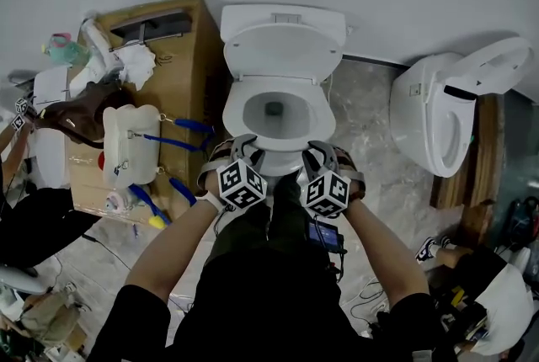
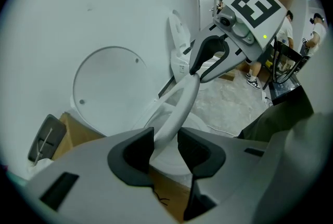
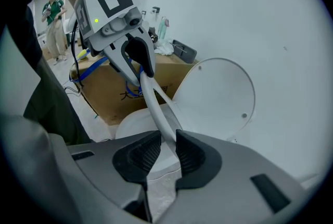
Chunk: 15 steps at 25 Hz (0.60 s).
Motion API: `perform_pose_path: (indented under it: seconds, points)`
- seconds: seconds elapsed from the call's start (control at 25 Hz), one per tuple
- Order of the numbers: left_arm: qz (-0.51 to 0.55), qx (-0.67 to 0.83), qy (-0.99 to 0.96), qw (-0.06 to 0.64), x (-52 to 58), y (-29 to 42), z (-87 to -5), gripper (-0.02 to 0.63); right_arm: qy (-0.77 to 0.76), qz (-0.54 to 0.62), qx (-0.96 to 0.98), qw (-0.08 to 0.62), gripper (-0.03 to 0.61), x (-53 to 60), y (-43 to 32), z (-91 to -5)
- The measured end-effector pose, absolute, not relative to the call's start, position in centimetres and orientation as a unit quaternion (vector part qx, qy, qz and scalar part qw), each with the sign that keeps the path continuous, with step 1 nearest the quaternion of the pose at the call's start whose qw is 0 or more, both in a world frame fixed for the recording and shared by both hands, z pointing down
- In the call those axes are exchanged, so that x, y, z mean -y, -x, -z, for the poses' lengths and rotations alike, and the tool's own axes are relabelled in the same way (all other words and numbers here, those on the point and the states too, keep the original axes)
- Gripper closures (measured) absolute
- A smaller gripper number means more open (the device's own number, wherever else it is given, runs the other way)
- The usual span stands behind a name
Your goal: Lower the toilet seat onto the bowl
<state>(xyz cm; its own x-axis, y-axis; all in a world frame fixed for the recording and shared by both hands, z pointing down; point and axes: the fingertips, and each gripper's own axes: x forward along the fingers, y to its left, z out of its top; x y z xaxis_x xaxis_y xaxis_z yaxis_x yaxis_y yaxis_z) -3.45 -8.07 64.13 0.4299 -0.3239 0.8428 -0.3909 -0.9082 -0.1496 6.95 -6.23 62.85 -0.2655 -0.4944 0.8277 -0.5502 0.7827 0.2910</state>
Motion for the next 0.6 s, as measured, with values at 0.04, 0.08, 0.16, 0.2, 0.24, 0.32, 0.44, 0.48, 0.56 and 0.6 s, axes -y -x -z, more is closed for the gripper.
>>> perform_pose_path:
  seconds: [0.04, 0.08, 0.16, 0.2, 0.24, 0.32, 0.44, 0.48, 0.56, 0.6]
  points:
    - [-0.491, 0.207, -0.845, 0.032, 7.7, 3.5, -64.5, 0.468, -0.330, -0.030, 0.793, 0.512, 0.477, 5.9, -6.9, -63.1]
    - [-0.492, 0.203, -0.846, 0.031, 7.3, 3.6, -64.8, 0.468, -0.333, -0.032, 0.790, 0.514, 0.476, 5.5, -6.8, -63.3]
    - [-0.493, 0.196, -0.847, 0.030, 6.5, 3.7, -65.4, 0.466, -0.340, -0.035, 0.785, 0.517, 0.476, 4.9, -6.6, -63.7]
    - [-0.492, 0.192, -0.848, 0.030, 6.1, 3.7, -65.8, 0.466, -0.341, -0.035, 0.783, 0.520, 0.474, 4.5, -6.6, -64.1]
    - [-0.491, 0.189, -0.850, 0.031, 5.8, 3.7, -66.1, 0.465, -0.341, -0.034, 0.781, 0.522, 0.474, 4.1, -6.5, -64.4]
    - [-0.490, 0.183, -0.852, 0.032, 5.2, 3.8, -66.8, 0.460, -0.338, -0.029, 0.780, 0.526, 0.473, 3.4, -6.5, -65.3]
    - [-0.492, 0.172, -0.852, 0.035, 4.4, 4.0, -68.0, 0.454, -0.335, -0.030, 0.777, 0.532, 0.472, 2.5, -6.3, -66.6]
    - [-0.493, 0.169, -0.852, 0.037, 4.0, 4.0, -68.4, 0.450, -0.333, -0.032, 0.776, 0.535, 0.471, 2.2, -6.3, -66.9]
    - [-0.496, 0.165, -0.851, 0.040, 3.3, 4.0, -69.2, 0.445, -0.328, -0.037, 0.775, 0.538, 0.469, 1.4, -6.2, -67.7]
    - [-0.499, 0.164, -0.850, 0.039, 2.9, 4.1, -69.6, 0.443, -0.327, -0.039, 0.776, 0.538, 0.468, 1.0, -6.1, -68.1]
